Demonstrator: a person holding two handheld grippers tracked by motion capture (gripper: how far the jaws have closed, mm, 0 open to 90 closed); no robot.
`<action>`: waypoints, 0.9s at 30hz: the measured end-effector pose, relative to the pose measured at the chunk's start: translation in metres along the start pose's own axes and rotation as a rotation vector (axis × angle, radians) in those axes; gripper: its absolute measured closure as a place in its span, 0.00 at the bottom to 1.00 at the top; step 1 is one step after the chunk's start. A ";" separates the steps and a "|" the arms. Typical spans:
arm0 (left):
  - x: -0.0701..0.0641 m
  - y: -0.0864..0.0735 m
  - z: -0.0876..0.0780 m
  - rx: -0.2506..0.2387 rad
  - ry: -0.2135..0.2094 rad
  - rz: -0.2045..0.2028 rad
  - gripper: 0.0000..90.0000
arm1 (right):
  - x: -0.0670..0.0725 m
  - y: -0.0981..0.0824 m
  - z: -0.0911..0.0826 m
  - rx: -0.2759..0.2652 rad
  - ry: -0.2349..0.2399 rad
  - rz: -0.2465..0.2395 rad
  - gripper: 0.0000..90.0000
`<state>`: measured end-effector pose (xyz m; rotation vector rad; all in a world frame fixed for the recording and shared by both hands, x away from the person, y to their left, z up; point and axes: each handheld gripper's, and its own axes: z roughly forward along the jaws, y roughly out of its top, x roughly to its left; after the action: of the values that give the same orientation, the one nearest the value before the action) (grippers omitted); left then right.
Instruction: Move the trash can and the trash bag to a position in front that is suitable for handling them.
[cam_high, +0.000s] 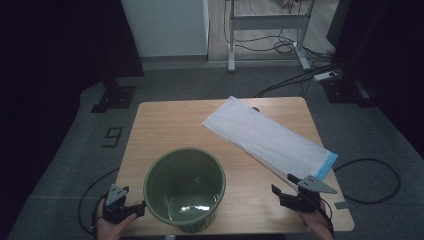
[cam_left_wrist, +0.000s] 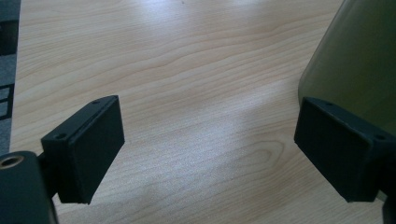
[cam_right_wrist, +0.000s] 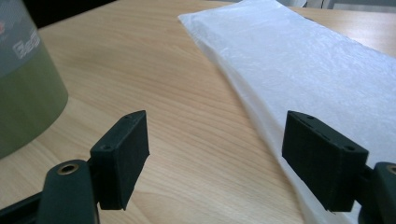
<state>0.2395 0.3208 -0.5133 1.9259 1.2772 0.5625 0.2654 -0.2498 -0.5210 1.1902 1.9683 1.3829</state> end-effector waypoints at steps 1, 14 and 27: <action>0.000 0.000 -0.001 0.000 -0.003 0.006 0.08 | -0.002 -0.001 0.000 -0.002 0.003 0.006 0.25; -0.013 -0.017 -0.027 -0.017 -0.077 0.051 0.04 | -0.020 -0.010 -0.011 -0.026 -0.041 0.054 0.25; -0.049 -0.024 -0.057 -0.078 -0.240 0.147 0.04 | -0.023 -0.012 -0.013 -0.026 -0.045 0.068 0.25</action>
<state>0.1656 0.3009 -0.4938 1.9656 0.9559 0.4321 0.2632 -0.2773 -0.5296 1.2757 1.8894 1.3984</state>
